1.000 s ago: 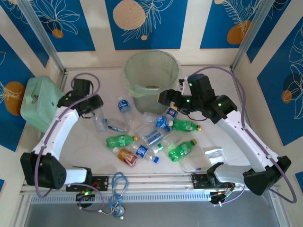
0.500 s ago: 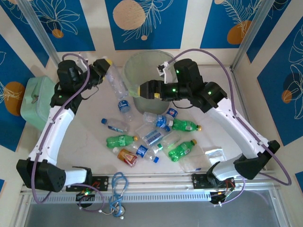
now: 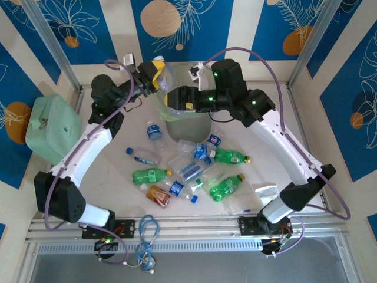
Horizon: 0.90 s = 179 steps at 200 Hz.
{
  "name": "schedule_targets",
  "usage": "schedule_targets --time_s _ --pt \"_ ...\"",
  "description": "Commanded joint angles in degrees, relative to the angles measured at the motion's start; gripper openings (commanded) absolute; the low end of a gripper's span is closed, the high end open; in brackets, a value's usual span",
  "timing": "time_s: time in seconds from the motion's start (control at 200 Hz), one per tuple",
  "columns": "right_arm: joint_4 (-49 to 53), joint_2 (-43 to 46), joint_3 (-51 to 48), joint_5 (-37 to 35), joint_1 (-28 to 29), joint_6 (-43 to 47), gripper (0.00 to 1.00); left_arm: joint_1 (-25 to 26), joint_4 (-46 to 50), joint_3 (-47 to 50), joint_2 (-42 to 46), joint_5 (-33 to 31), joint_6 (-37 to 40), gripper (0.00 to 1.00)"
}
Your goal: Put the plastic bottles in the bin
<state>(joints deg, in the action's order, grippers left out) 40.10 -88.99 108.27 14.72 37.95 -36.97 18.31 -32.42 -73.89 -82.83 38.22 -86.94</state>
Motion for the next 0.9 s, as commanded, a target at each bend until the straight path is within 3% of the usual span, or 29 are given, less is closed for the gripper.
schedule_targets --time_s 0.0,0.58,0.89 --pt "-0.1 -0.4 2.1 1.9 -0.7 1.4 0.94 1.3 -9.0 -2.3 -1.7 1.4 -4.3 0.44" --pt "-1.5 -1.1 1.5 2.0 -2.3 0.2 0.79 4.7 -11.1 -4.4 -5.2 0.9 -5.8 0.43" --pt "-1.3 -1.4 1.5 1.7 -3.1 -0.3 0.66 4.9 -11.1 -5.0 -6.5 0.8 -5.8 0.42"
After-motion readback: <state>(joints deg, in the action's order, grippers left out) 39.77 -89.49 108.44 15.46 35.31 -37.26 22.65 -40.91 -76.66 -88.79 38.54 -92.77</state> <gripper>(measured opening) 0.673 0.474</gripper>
